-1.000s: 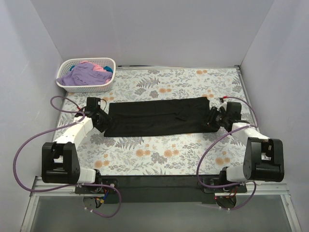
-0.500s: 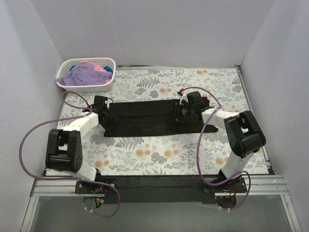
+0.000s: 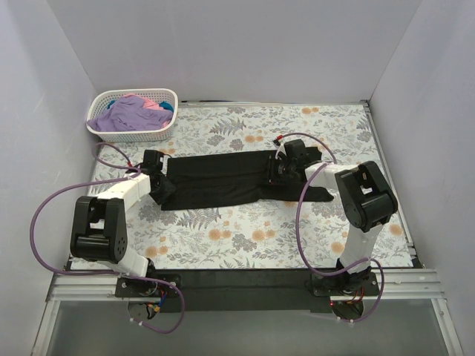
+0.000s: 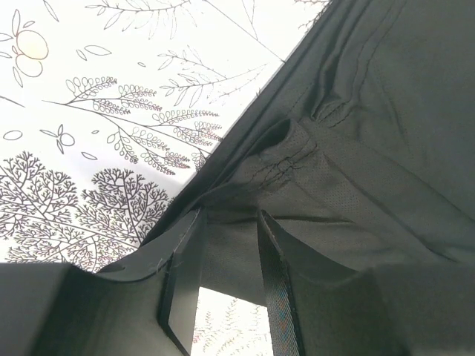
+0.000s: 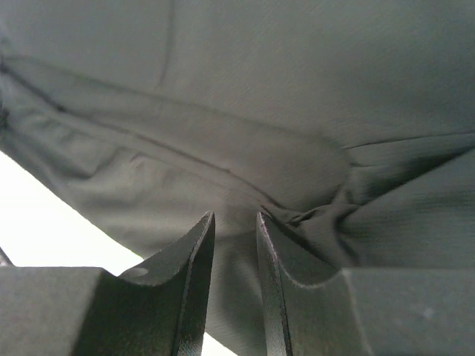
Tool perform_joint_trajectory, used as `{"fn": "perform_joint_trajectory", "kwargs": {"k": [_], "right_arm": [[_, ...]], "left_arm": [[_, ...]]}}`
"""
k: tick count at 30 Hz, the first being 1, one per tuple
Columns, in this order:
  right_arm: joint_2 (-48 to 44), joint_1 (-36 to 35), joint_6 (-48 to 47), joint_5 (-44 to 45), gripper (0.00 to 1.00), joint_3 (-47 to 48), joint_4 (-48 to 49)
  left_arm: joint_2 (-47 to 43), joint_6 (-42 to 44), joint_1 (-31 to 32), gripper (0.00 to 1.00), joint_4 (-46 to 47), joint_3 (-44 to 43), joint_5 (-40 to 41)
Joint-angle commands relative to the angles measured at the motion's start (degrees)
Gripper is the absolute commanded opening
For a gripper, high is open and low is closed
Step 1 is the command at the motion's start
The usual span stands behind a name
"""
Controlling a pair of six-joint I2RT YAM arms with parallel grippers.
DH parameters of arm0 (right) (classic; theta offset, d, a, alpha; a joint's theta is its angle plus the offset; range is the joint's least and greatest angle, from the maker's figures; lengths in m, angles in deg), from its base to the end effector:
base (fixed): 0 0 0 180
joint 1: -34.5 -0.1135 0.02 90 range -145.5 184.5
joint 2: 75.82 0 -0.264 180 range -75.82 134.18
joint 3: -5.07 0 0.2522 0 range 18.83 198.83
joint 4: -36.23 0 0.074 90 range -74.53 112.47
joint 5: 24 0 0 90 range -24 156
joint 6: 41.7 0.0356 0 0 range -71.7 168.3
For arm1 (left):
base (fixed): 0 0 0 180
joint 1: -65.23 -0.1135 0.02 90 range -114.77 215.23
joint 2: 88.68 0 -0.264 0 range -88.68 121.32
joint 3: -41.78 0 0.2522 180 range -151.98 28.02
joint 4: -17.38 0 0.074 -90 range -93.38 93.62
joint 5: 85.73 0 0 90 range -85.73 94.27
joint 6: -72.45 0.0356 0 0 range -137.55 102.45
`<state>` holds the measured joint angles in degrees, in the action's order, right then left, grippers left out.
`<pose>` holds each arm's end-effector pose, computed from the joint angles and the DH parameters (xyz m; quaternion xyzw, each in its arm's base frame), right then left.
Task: Fold and stack the t-shirts
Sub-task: Fold the tshirt
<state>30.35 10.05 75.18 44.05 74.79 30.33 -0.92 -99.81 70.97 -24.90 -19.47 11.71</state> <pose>0.3363 0.1675 0.1451 -0.0578 0.8995 0.3287 0.2820 0.2740 -0.0229 0.1628 -0.6167 0.7628 -0.0817 0.1764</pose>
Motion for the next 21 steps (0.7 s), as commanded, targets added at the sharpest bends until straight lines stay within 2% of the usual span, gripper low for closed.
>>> {"fn": "perform_joint_trajectory", "kwargs": {"k": [1, 7, 12, 17, 21], "right_arm": [[-0.9, 1.0, -0.9, 3.2, 0.36, 2.3, 0.8], [-9.3, 1.9, -2.0, 2.9, 0.37, 0.6, -1.0], [-14.1, 7.0, 0.5, 3.4, 0.39, -3.8, -1.4], [-13.8, 11.2, 2.9, 1.3, 0.45, -6.5, -1.1], [-12.5, 12.8, 3.6, 1.1, 0.45, -7.5, -0.7]], "left_arm": [[-2.0, 0.3, -0.1, 0.33, -1.2, 0.6, 3.3], [-4.8, 1.3, -0.1, 0.37, -0.1, 0.3, 5.4], [-6.7, 3.2, 0.1, 0.43, 1.9, 1.3, 2.7], [-8.0, 6.4, 3.0, 0.39, 3.0, 2.0, -2.0], [-6.3, 6.9, 5.3, 0.36, 3.3, 2.0, -3.2]]}}
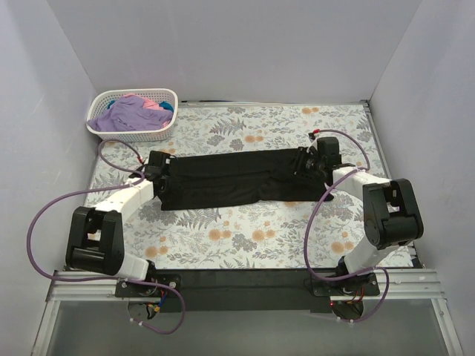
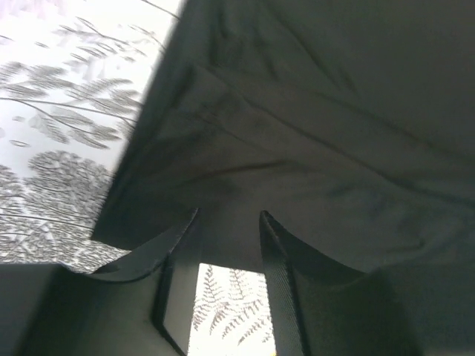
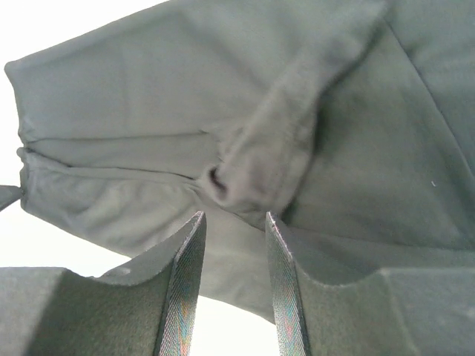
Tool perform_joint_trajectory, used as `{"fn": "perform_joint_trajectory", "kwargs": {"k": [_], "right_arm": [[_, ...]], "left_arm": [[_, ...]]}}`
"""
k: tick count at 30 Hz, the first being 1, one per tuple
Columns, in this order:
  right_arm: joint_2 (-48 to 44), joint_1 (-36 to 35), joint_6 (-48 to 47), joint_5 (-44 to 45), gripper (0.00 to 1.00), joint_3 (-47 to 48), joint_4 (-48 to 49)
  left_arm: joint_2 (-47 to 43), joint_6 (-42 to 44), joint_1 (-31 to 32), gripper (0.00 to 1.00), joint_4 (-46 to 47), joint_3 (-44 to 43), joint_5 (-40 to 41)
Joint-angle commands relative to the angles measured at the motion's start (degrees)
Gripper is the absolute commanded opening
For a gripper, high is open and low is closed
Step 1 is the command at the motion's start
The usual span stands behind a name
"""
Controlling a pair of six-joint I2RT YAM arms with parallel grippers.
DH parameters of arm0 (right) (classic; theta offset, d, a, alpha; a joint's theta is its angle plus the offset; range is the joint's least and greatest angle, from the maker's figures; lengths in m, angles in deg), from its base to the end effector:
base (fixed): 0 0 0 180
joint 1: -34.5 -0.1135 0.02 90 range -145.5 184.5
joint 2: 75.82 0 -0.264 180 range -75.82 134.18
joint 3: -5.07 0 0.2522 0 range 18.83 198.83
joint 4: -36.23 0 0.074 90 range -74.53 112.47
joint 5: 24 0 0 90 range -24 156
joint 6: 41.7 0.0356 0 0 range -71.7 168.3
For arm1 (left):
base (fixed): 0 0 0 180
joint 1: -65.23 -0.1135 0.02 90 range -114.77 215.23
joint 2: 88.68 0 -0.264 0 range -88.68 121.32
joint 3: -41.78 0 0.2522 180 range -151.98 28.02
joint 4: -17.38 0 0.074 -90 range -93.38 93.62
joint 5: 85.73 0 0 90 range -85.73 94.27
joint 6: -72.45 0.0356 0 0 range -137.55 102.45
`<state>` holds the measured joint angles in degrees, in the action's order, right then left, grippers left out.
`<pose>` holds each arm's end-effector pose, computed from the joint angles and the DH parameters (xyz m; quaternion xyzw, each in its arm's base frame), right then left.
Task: Fold and stack the t-shirts
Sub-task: Fold the tshirt
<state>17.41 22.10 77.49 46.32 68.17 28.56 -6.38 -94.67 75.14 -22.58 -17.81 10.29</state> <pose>0.3275 0.0843 0.1846 0.0548 0.8863 0.2974 0.3507 0.2642 -0.0424 0.1806 -0.5474 0.8013 -0.1254 0.2062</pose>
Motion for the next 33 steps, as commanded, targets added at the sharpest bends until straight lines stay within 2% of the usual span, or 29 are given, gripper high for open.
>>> {"fn": "perform_joint_trajectory", "kwargs": {"k": [1, 10, 17, 20, 22, 23, 33], "right_arm": [[0.5, 1.2, 1.3, -1.4, 0.45, -1.3, 1.2], [-0.8, 8.6, -2.2, -3.5, 0.45, -9.0, 1.5], [-0.7, 11.2, -5.7, -5.5, 0.44, -10.0, 1.4], [-1.6, 11.0, -5.5, -8.3, 0.44, -8.7, 1.3], [-2.6, 10.5, -5.0, -9.3, 0.44, -8.2, 1.1], [-2.9, 10.0, -4.8, -9.6, 0.44, -7.9, 1.1], [-3.7, 5.1, 1.5, -5.5, 0.44, -5.8, 2.2]], "left_arm": [[-0.1, 1.0, 1.2, 0.34, 0.4, 0.4, -1.4], [8.0, -1.2, -0.6, 0.31, -7.0, -2.7, 7.1], [6.6, -1.4, -1.4, 0.32, -7.3, -3.0, 10.2], [4.8, -1.1, -1.4, 0.39, -5.9, -2.2, 8.4], [3.8, -0.9, -1.3, 0.50, -4.0, -1.4, 6.6], [3.6, -0.8, -1.3, 0.52, -3.4, -1.2, 4.4], [-1.2, -1.2, -1.4, 0.57, 0.1, -0.1, 2.9]]}}
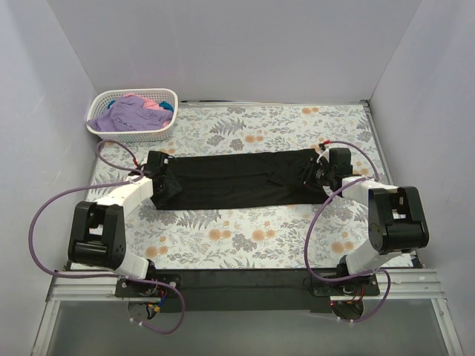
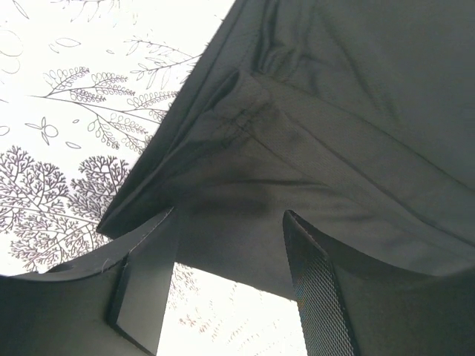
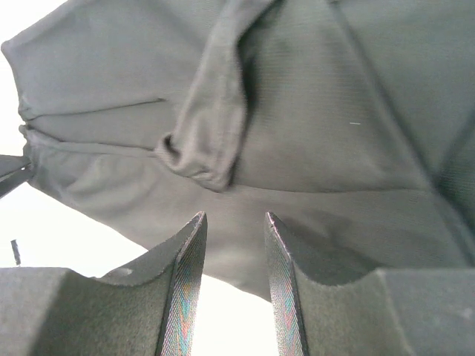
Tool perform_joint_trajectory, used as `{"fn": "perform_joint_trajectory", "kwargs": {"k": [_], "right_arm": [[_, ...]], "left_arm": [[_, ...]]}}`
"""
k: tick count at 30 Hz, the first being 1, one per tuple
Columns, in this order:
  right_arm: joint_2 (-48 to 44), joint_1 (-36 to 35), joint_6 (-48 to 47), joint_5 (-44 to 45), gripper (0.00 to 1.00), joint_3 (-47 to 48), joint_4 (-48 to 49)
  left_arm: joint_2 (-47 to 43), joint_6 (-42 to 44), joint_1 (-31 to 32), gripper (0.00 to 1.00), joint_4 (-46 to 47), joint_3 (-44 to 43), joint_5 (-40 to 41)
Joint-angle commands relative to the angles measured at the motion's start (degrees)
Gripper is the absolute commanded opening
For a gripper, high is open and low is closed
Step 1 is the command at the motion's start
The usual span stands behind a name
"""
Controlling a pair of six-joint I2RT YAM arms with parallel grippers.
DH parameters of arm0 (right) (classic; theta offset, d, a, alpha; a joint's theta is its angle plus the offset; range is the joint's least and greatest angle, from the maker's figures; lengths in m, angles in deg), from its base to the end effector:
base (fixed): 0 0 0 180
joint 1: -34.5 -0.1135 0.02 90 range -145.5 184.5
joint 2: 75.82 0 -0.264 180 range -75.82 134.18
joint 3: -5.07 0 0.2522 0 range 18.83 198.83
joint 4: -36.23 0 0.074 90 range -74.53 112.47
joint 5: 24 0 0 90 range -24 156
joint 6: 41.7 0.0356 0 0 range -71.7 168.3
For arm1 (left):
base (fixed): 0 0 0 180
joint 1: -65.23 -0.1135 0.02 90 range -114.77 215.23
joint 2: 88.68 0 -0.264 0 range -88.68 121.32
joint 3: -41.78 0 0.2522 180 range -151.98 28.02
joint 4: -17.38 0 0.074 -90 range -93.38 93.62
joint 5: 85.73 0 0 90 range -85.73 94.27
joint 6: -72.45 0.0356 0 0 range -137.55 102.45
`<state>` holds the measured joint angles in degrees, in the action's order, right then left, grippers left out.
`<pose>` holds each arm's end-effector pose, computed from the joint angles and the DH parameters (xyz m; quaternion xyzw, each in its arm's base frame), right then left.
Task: Fold and stack the t-shirts
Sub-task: Fold the tshirt
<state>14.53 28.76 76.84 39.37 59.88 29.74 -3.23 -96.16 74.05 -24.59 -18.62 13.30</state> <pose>0.3023 0.0464 0.1600 0.0840 0.8901 0.3177 0.3160 0.2678 -0.0359 0.1694 -0.5717 0.7923 -0.0815 0.1968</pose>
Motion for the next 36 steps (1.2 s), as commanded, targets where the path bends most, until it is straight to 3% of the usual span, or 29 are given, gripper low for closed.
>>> {"fn": "perform_joint_trajectory", "kwargs": {"k": [1, 14, 36], "right_arm": [[0.0, -1.9, 3.1, 1.8, 0.44, 2.8, 1.4], [7.0, -5.0, 8.1, 2.3, 0.44, 4.6, 7.1], [12.3, -8.2, 9.2, -0.9, 0.43, 12.4, 7.9]], "left_arm": [[-5.3, 0.2, -0.2, 0.57, 2.3, 0.9, -0.2], [-6.1, 0.5, -0.2, 0.58, 3.1, 0.9, -0.7], [-5.4, 0.8, -0.2, 0.58, 3.0, 0.9, -1.4]]}}
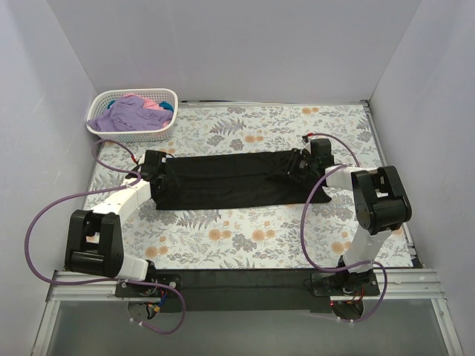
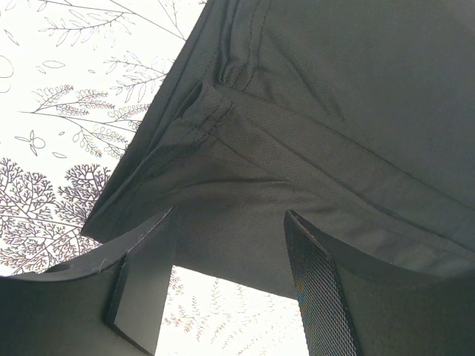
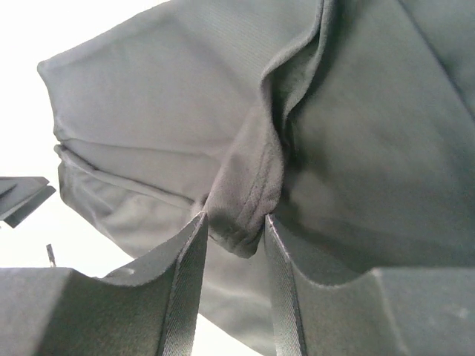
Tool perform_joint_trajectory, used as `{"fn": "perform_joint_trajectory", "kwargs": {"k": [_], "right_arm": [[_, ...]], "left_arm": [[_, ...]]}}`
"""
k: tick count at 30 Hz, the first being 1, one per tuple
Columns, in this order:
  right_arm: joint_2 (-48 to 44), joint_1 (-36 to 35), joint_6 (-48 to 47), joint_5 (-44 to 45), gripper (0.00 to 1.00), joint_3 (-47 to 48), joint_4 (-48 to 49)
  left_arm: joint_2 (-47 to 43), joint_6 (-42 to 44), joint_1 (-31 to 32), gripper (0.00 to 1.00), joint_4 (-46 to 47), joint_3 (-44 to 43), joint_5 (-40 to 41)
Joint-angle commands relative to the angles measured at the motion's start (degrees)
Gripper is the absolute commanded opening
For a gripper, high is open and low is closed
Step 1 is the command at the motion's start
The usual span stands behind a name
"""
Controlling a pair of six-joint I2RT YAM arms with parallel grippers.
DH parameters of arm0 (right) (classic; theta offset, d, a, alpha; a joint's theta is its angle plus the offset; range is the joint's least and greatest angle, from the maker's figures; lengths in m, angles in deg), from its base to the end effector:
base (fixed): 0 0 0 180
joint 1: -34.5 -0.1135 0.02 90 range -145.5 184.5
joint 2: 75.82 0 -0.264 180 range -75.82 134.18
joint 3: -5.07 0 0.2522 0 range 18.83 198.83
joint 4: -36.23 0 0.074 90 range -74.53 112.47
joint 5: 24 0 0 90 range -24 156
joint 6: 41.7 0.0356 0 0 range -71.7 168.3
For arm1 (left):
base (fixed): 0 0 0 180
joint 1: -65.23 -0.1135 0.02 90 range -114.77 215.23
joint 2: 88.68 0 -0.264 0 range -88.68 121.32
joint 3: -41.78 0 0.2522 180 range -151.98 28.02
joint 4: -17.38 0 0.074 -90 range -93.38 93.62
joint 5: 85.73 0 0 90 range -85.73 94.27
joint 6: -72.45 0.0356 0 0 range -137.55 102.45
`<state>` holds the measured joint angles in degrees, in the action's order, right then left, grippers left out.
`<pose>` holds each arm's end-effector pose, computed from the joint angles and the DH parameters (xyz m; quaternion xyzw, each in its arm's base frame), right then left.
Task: Fold and stack the t-shirts
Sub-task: Fold the tshirt
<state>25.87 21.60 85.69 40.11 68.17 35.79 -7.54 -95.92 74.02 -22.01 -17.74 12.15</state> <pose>0.3406 0.0940 0.1479 0.0924 0.8802 0.3612 0.2937 0.2644 -0.0359 0.1859 -0.5652 0.7834 -0.1239 0.2267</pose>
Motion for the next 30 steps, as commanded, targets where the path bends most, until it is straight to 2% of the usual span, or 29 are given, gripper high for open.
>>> {"fn": "perform_joint_trajectory", "kwargs": {"k": [1, 10, 11, 15, 19, 23, 30], "right_arm": [[1.3, -1.6, 0.4, -1.8, 0.43, 4.8, 1.7], [8.9, -3.3, 0.9, -6.4, 0.42, 16.7, 1.6], [9.4, -3.3, 0.7, -7.1, 0.46, 17.4, 1.5], [8.2, -2.8, -1.3, -9.0, 0.48, 19.2, 0.7], [2.7, -1.4, -4.4, -7.0, 0.51, 16.3, -1.5], [-3.6, 1.9, -6.6, -6.3, 0.54, 6.9, -1.8], [-11.9, 12.4, -9.4, -9.7, 0.56, -8.6, -1.9]], "left_arm": [[-1.1, 0.7, -0.2, 0.58, 0.5, 0.0, -0.3], [-0.7, 0.7, -0.2, 0.57, 0.5, 0.0, -0.8], [-0.5, 0.8, -0.2, 0.57, 0.5, 0.0, -0.8], [-0.7, 0.8, -0.2, 0.57, 0.6, 0.1, -0.8], [-1.0, 0.8, -0.2, 0.57, 0.8, 0.0, -1.2], [-0.6, 0.8, -0.2, 0.57, 0.9, 0.0, -1.9], [0.2, 0.3, -0.2, 0.57, -0.3, -0.6, -0.2]]}}
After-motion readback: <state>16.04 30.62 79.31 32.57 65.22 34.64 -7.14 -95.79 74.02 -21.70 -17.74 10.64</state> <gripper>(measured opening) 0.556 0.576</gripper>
